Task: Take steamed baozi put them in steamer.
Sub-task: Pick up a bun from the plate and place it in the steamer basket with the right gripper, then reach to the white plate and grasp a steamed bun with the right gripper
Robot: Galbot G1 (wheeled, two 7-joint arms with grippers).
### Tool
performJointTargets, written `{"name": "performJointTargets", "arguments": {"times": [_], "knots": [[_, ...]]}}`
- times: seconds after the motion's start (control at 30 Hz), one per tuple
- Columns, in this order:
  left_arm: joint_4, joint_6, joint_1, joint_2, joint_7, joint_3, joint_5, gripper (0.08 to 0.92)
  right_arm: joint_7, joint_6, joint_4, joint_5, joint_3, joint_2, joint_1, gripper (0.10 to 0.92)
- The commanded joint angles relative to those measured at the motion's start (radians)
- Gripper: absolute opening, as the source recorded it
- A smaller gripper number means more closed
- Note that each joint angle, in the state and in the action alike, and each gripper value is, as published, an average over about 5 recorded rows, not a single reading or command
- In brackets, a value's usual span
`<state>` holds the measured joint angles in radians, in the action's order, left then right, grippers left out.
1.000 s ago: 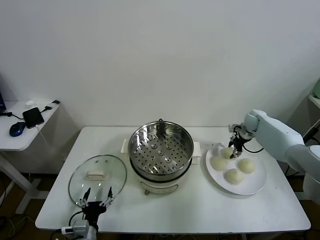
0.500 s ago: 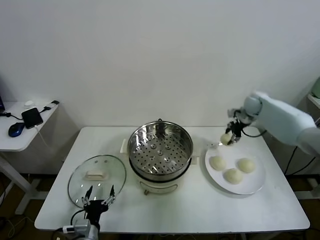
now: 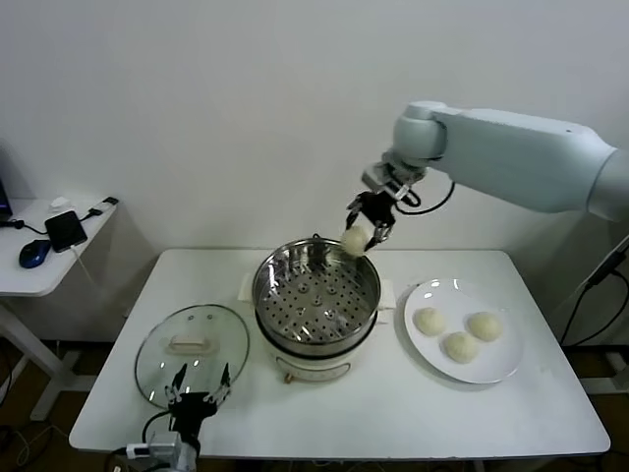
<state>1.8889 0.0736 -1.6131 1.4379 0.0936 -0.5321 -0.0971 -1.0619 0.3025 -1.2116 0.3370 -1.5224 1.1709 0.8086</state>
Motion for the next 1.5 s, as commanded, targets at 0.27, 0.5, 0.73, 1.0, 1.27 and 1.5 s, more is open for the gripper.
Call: {"name": "performJointTargets", "arguments": {"times": [0.27,0.5,0.73,1.0,1.27,1.5], "knots": [[0.025,0.004,-0.014,0.003,0.000,0.000,0.005,0.823,0.081,0.425,0.255,-0.398,0.132,0.162,-0.264,0.621],[0.022,-0.003,-0.017,0.005,0.003,0.002,0.008,0.823,0.061,0.469,0.397,-0.456,0.199,0.213,-0.335,0.619],[0.018,-0.004,-0.010,0.004,0.004,0.004,0.007,0.823,0.062,0.497,0.482,-0.494,0.233,0.246,-0.360,0.619],[0.008,-0.006,-0.002,0.002,0.006,0.005,0.004,0.823,0.094,0.529,0.565,-0.530,0.264,0.282,-0.383,0.678],[0.006,-0.006,-0.002,0.002,0.015,0.004,0.002,0.823,0.069,0.529,0.506,-0.411,0.238,0.262,-0.321,0.819],[0.030,-0.009,-0.015,0.008,0.011,0.013,0.010,0.823,-0.042,0.336,0.184,0.142,-0.046,0.059,0.008,0.823]]}}
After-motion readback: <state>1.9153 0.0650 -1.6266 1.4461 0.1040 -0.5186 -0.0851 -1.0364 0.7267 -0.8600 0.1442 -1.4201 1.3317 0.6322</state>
